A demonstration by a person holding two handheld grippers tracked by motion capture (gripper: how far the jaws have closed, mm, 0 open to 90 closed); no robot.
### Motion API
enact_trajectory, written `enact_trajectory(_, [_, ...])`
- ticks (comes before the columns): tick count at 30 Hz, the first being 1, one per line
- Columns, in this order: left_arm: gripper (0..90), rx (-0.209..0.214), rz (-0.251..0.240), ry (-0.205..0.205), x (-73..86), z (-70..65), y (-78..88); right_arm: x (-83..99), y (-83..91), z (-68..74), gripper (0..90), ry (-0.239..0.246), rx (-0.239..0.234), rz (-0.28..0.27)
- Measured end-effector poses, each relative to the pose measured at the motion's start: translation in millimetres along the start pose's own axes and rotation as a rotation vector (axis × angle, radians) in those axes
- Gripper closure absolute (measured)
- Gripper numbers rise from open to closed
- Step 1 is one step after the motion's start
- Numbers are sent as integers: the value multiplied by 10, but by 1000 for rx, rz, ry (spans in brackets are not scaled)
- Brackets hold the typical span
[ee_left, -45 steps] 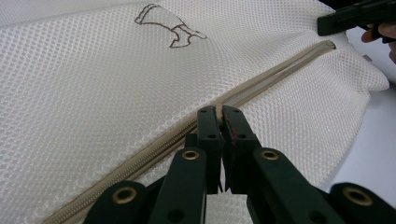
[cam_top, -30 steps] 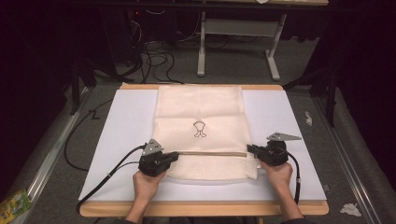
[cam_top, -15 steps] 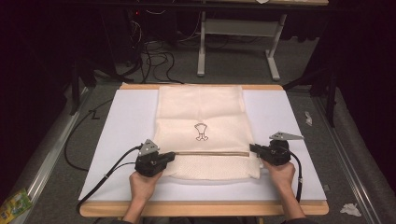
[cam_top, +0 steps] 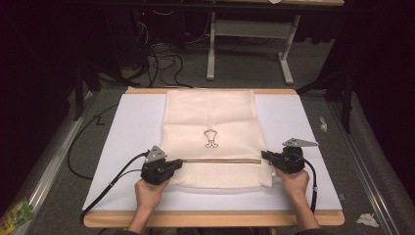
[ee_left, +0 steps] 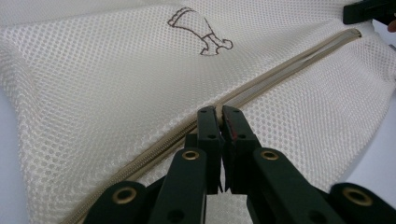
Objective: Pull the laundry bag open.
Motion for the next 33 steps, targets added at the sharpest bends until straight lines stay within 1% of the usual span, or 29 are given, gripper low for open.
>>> enact_trajectory(4, [870,4,-7,0,-7,1,17,-2,-10,4,885,2,-3,-5])
enact_trajectory(6, [870,-11,-9,-1,-9,9,27,-4,-3,1,885,-3,5,-5])
enact_trajectory(7, [870,1,-6,7,-11,21,36,-1,4,-6,885,-2,10,-2])
enact_trajectory(8, [870,-6,-9,10,-10,22,43,6,8,-19,885,-11,-2,-9])
enact_trajectory(9, [870,-7,-7,6,-10,23,51,6,13,-23,884,-8,8,-3])
enact_trajectory(11, [870,-7,-5,2,-11,24,61,7,21,-29,885,-10,5,-9])
enact_trajectory(12, [870,-10,-5,0,-11,25,65,4,22,-27,885,-2,7,-8])
enact_trajectory(18, [870,-6,-13,9,-21,39,67,4,13,-21,884,-4,3,-7])
enact_trajectory(19, [870,-18,-15,4,-21,41,74,4,13,-21,885,-5,3,-6])
enact_trajectory(20, [871,-22,-16,5,-24,51,88,3,19,-19,885,-2,19,-5])
enact_trajectory(21, [871,-16,-19,10,-25,64,109,5,30,-28,885,-4,25,-11])
enact_trajectory(25, [871,-34,-28,13,-26,99,167,14,44,-48,885,-10,24,-8])
enact_trajectory(30, [871,-36,-34,25,-28,141,193,15,43,-59,885,-9,23,-9])
enact_trajectory(33, [871,-47,-39,23,-36,161,217,11,51,-58,885,-10,28,-3])
Point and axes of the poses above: each handheld gripper's, and its own axes: y roughly backward along the jaws, x roughly out of its underside, z roughly to its left, the point moved 1 cm from there along -y, roughly forward along the jaws, and after that the axes turned 13 degrees about y, right-handed, at the moved point
